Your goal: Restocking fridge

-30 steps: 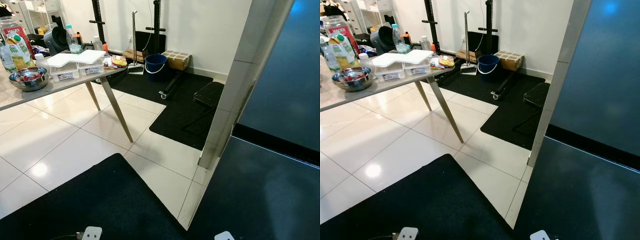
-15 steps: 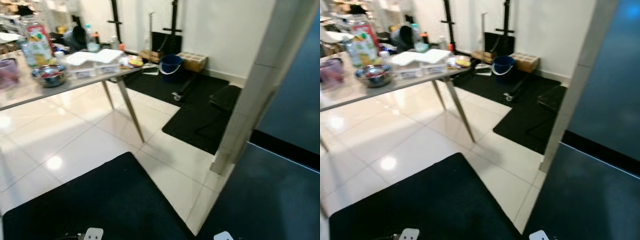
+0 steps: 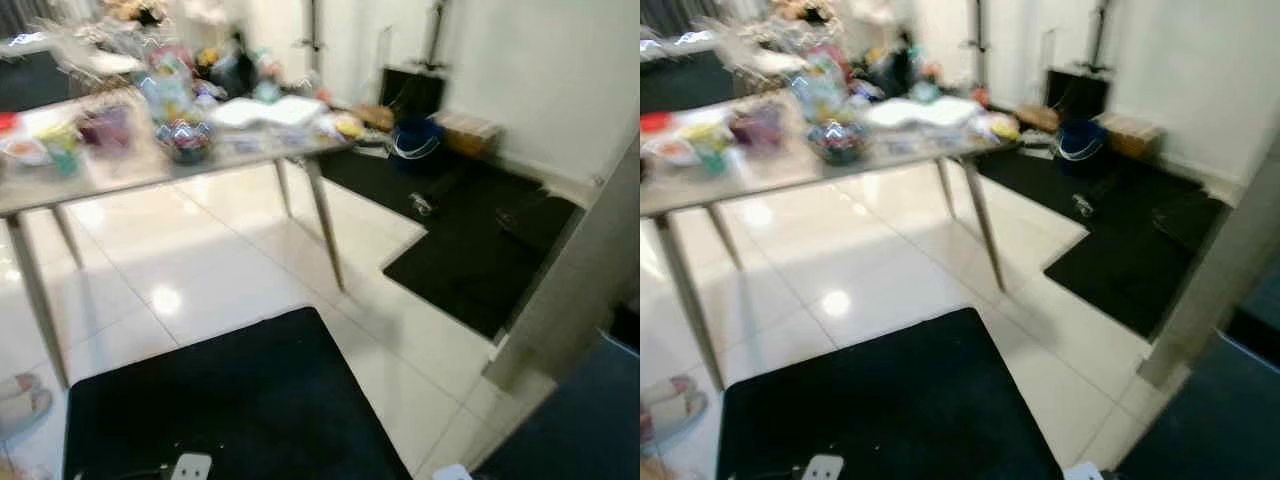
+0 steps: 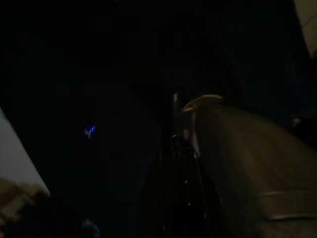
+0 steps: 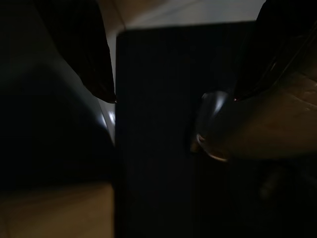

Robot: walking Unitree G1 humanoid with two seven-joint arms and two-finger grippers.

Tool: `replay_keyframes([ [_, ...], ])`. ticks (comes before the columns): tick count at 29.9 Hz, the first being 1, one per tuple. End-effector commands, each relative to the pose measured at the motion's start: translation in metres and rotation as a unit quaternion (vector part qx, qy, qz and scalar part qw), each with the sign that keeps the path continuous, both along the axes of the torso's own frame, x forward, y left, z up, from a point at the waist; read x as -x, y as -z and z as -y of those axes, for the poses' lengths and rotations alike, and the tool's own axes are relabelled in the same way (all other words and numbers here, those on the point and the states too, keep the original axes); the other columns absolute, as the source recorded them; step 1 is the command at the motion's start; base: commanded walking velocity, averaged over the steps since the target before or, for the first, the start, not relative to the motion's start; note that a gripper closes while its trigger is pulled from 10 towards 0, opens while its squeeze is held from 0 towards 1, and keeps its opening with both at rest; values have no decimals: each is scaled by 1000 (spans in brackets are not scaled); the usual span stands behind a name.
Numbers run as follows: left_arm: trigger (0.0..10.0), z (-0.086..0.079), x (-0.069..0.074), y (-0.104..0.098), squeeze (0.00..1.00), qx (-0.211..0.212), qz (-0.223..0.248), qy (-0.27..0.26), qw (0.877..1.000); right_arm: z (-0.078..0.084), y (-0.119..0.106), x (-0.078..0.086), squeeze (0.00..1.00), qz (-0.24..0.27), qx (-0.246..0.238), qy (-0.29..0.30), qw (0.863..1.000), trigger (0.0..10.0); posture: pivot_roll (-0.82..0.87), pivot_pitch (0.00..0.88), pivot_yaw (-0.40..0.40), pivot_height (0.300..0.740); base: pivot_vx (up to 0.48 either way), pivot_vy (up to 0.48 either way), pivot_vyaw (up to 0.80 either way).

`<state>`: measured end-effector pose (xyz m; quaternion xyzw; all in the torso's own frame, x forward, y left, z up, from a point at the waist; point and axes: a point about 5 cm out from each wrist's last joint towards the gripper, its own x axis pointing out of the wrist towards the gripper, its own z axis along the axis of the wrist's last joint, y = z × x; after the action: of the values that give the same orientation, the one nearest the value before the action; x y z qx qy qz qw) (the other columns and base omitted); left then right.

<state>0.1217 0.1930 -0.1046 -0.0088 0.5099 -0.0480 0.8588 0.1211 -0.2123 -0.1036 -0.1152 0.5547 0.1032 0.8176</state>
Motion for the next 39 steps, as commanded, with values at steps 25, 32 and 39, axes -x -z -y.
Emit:
replay_keyframes([
  [25,10000,4,8,3,0,9,-16,-5,1000,5,0,3,0,-5,2,8,1000,10000,-54,0,-12,740,0,0,760],
  [32,10000,4,7,3,0,9,-15,-9,1000,7,-1,1,0,4,22,14,1000,10000,-54,0,-10,740,0,0,322],
  [39,10000,3,7,3,0,10,-15,-12,1000,7,0,2,0,0,27,10,1000,10000,-52,0,-8,740,0,0,0],
])
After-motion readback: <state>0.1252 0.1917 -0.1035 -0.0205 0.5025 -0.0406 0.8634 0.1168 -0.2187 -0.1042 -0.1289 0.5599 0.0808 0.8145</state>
